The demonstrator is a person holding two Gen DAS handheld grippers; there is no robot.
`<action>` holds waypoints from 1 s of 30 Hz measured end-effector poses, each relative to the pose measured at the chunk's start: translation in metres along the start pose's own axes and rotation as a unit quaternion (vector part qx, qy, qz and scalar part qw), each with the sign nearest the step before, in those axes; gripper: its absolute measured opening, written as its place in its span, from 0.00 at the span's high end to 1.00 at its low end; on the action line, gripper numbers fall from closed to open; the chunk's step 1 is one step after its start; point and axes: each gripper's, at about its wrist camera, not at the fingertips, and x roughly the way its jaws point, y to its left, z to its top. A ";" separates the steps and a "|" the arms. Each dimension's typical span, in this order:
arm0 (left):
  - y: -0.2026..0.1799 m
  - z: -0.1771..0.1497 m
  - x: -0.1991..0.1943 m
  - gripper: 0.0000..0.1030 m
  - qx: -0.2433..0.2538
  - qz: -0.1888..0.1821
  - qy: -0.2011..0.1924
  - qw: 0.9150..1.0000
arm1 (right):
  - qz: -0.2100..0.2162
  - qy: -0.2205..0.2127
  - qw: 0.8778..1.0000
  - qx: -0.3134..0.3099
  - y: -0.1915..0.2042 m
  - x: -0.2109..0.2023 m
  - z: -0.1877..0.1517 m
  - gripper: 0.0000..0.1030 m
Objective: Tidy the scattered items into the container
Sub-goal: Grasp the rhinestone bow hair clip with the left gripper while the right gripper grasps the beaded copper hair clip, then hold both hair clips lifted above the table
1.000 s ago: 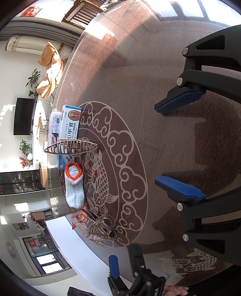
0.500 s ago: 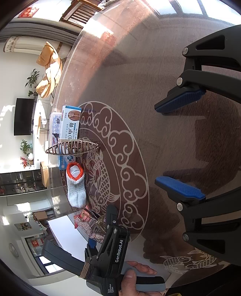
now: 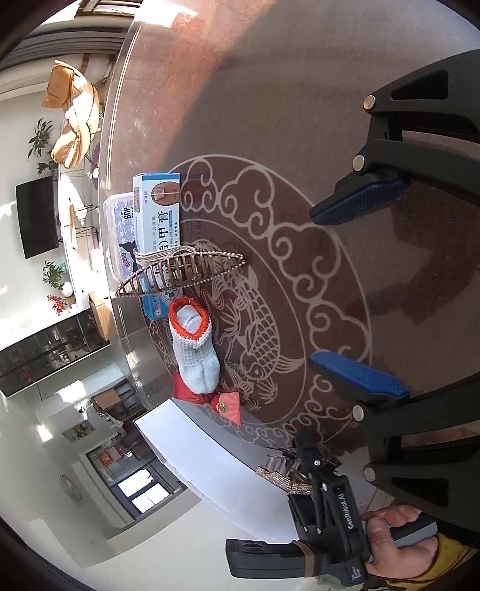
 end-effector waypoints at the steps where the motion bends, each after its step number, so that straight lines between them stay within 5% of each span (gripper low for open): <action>1: 0.000 0.000 0.001 0.49 0.001 0.001 -0.003 1.000 | -0.002 -0.001 1.000 -0.008 -0.001 0.010 0.012 0.29; 10: -0.005 0.000 0.001 0.49 0.022 0.026 -0.024 0.999 | -0.063 0.014 0.995 -0.077 0.010 0.081 0.087 0.33; 11: -0.006 0.000 0.001 0.49 0.022 0.029 -0.027 0.999 | -0.069 0.012 0.994 -0.079 0.011 0.085 0.089 0.37; 12: -0.005 0.000 0.001 0.49 0.021 0.030 -0.029 0.999 | -0.083 0.010 0.993 -0.081 0.011 0.086 0.090 0.66; 15: -0.005 0.001 0.002 0.49 0.021 0.030 -0.034 0.999 | -0.082 0.007 0.995 -0.062 0.007 0.076 0.085 0.75; 20: -0.005 0.000 0.002 0.49 0.020 0.035 -0.041 0.998 | -0.062 0.021 0.995 -0.077 0.015 0.028 0.035 0.75; 25: -0.005 0.000 0.001 0.48 0.018 0.034 -0.043 0.998 | -0.099 0.010 0.989 -0.110 0.019 -0.004 -0.016 0.73; 29: -0.005 -0.001 0.000 0.45 0.020 0.033 -0.042 0.998 | -0.083 0.016 0.991 -0.105 0.019 0.002 -0.012 0.46; 30: -0.005 0.000 0.001 0.32 0.019 0.032 -0.039 0.999 | -0.084 0.021 0.990 -0.114 0.022 0.005 -0.013 0.39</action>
